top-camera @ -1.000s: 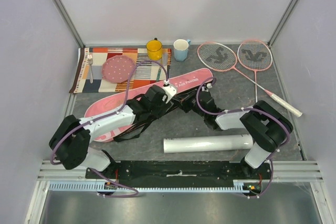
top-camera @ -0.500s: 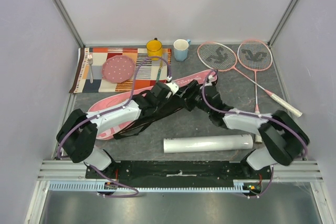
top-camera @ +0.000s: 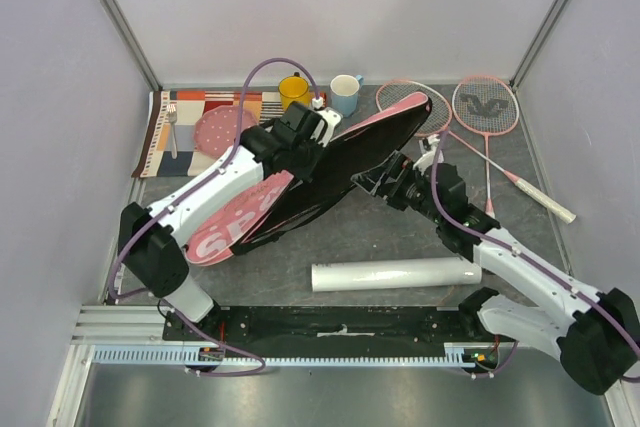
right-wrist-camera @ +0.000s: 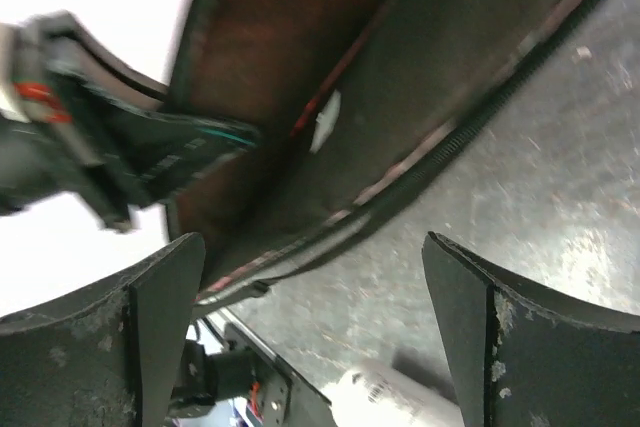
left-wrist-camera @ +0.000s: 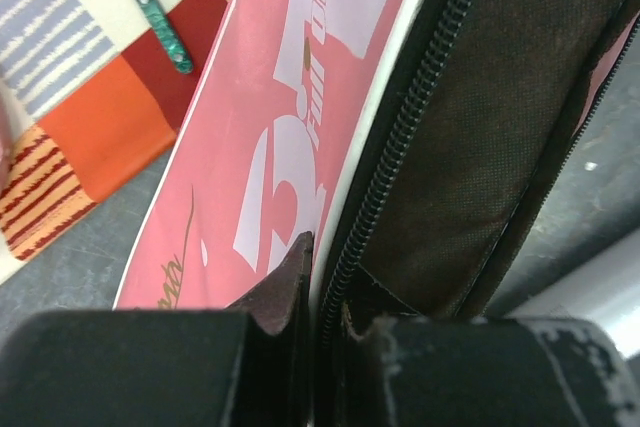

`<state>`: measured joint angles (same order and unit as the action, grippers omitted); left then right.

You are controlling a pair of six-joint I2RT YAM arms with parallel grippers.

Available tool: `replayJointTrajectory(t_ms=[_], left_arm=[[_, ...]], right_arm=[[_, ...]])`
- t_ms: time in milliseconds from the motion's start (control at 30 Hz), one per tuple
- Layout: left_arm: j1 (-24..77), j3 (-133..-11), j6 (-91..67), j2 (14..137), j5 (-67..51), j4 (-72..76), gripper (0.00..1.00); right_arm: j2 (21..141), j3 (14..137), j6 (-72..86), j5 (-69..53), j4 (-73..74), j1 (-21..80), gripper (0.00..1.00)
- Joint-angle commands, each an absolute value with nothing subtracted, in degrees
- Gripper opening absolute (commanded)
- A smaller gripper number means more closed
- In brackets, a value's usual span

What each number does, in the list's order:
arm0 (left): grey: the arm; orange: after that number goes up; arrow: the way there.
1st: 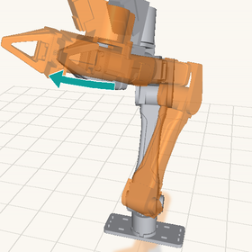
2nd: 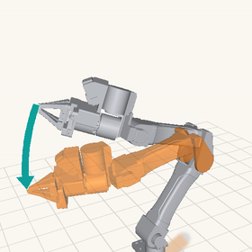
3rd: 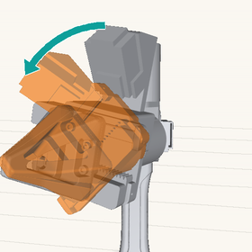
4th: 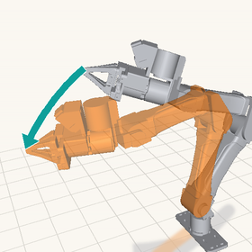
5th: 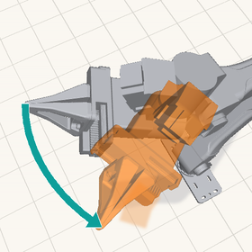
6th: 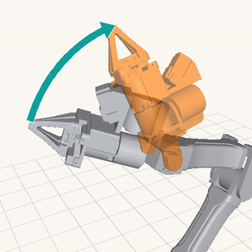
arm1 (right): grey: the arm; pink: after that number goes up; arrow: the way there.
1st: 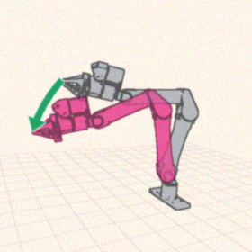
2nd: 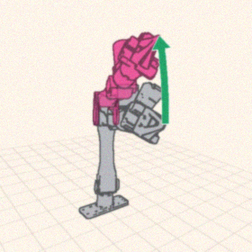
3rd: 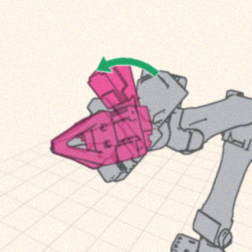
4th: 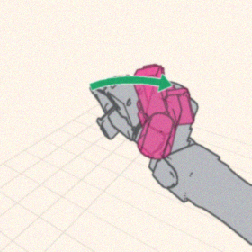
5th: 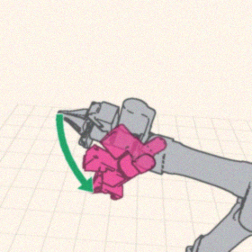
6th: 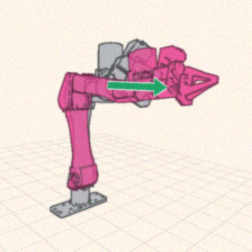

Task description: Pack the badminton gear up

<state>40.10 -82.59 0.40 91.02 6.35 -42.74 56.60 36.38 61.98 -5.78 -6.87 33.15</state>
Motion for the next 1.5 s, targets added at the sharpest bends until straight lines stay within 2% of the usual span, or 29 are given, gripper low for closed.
replayJointTrajectory(t_ms=[0, 67, 167, 233, 267, 333, 367, 433, 467, 533, 567, 700, 767, 967, 1033, 1067, 1133, 1167, 1233, 1300, 1333, 1367, 1467], left_arm=[[39.3, -90.0, -3.8, 92.7, -2.5, -50.5, 0.02], [39.2, -91.8, -4.6, 92.9, -2.5, -51.4, 0.02], [39.2, -92.9, -5.7, 93.4, -3.4, -52.7, 0.02], [39.3, -92.8, -6.8, 93.4, -4.5, -52.8, 0.02], [39.3, -92.8, -7.1, 93.3, -5.4, -52.8, 0.02], [39.2, -92.7, -7.6, 93.2, -6.1, -52.9, 0.02], [39.3, -92.6, -7.6, 92.9, -6.4, -53.0, 0.02], [39.3, -91.9, -7.3, 92.8, -6.6, -53.0, 0.02], [39.3, -91.6, -7.2, 92.7, -6.5, -53.0, 0.02], [39.2, -90.4, -6.2, 92.9, -6.1, -53.1, 0.07], [39.2, -89.8, -5.8, 92.9, -6.1, -52.7, 0.15], [39.3, -86.5, -4.8, 92.6, -5.4, -50.5, 0.27], [39.3, -85.1, -5.2, 92.3, -4.8, -49.8, 0.36], [39.3, -82.6, -5.0, 90.6, -1.9, -49.1, 0.46], [39.3, -81.7, -4.6, 89.9, -0.9, -48.7, 0.46], [39.3, -81.5, -4.5, 89.3, -0.2, -48.4, 0.34], [39.2, -81.4, -4.6, 88.8, 1.7, -47.5, 0.19], [39.0, -81.6, -4.7, 88.7, 2.5, -47.5, 0.05], [38.6, -82.4, -5.5, 88.8, 3.2, -47.6, 0.02], [37.6, -82.8, -6.1, 88.9, 1.5, -47.8, 0.02], [37.3, -83.1, -6.8, 88.9, 0.7, -48.1, 0.02], [36.7, -83.2, -7.0, 89.2, 0.3, -48.5, 0.02], [36.1, -83.6, -7.6, 90.2, -0.2, -49.2, 0.02]], right_arm=[[62.2, 39.5, 60.8, -7.4, -2.3, 33.7, 0.98], [65.1, 41.3, 61.9, -7.3, -2.5, 34.8, 0.97], [70.0, 43.0, 65.2, -4.8, -6.3, 37.5, 0.9], [73.4, 43.6, 68.8, -3.6, -8.6, 39.6, 0.74], [74.5, 44.0, 70.3, -2.8, -8.4, 40.2, 0.58], [77.0, 44.9, 73.5, -0.5, -8.5, 41.7, 0.53], [77.3, 44.9, 74.1, 1.0, -9.0, 42.1, 0.46], [76.8, 44.5, 76.1, 4.4, -9.2, 43.2, 0.37], [76.4, 44.4, 76.7, 5.4, -9.0, 43.7, 0.24], [74.5, 43.9, 79.3, 7.7, -8.4, 43.9, 0.12], [73.8, 43.8, 80.5, 7.9, -7.8, 44.0, 0.01], [74.6, 45.7, 83.4, 5.2, -6.9, 44.0, 0.0], [75.2, 46.3, 84.9, 4.4, -7.0, 44.2, 0.0], [75.7, 47.1, 85.6, 5.3, -7.5, 44.6, 0.0], [76.0, 47.7, 85.3, 4.6, -7.3, 44.6, 0.0], [76.5, 47.7, 85.0, 4.3, -7.6, 44.6, 0.0], [77.1, 47.6, 82.6, 2.9, -8.3, 44.6, 0.0], [77.5, 47.4, 81.1, 2.2, -9.7, 44.6, 0.02], [78.1, 47.9, 73.3, 0.5, -8.8, 44.6, 0.14], [77.8, 49.6, 66.5, 0.8, -3.4, 44.8, 0.46], [77.2, 49.9, 59.0, 0.5, -2.6, 45.0, 0.57], [74.6, 50.3, 56.2, 1.8, 1.6, 45.2, 0.77], [66.1, 50.9, 45.9, 6.3, 8.4, 45.3, 0.98]])
